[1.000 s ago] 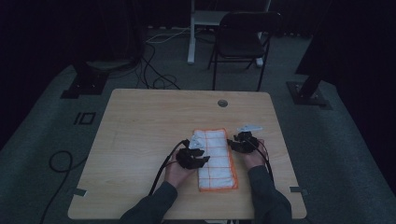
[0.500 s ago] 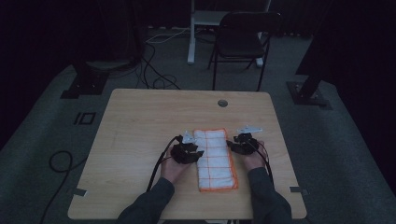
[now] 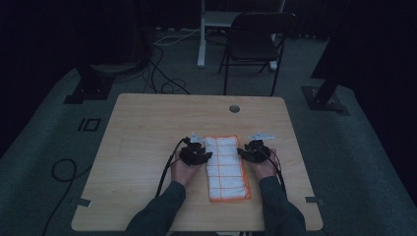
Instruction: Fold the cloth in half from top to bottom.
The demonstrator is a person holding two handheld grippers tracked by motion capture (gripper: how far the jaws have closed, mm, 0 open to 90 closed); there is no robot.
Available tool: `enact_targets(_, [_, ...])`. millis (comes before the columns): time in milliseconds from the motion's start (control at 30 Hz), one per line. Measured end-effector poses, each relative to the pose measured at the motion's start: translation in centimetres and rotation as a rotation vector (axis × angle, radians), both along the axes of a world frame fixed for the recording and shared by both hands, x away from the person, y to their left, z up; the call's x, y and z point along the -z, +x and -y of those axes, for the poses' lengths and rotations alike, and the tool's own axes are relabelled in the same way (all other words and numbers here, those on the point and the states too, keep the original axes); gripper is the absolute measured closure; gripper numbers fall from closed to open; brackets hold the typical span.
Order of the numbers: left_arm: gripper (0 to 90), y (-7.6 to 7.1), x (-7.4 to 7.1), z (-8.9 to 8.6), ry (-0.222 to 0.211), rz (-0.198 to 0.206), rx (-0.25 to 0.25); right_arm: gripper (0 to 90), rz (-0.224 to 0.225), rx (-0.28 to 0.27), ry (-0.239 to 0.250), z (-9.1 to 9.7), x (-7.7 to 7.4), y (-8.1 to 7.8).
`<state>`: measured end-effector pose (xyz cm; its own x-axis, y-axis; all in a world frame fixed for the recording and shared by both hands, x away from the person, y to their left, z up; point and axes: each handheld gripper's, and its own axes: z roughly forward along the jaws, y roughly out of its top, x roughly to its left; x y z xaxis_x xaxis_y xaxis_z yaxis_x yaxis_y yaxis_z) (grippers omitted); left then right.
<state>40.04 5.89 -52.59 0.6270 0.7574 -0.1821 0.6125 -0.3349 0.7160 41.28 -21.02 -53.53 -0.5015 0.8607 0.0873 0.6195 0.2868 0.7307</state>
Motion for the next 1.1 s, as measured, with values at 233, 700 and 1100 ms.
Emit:
enact_targets(233, [60.5,0.6,0.9,0.6,-0.007,-0.045,-0.026,56.9,-0.013,0.005,0.006,-0.5,0.2,0.3])
enact_targets(700, [82.2,1.2,1.2,0.0,0.012,-0.054,-0.058,67.0,-0.036,-0.013,-0.006,-1.6,0.4,0.0])
enact_targets(1100, [82.7,2.0,1.1,-0.8,0.041,-0.038,-0.088,69.4,-0.028,-0.02,0.008,-2.6,0.5,-0.1])
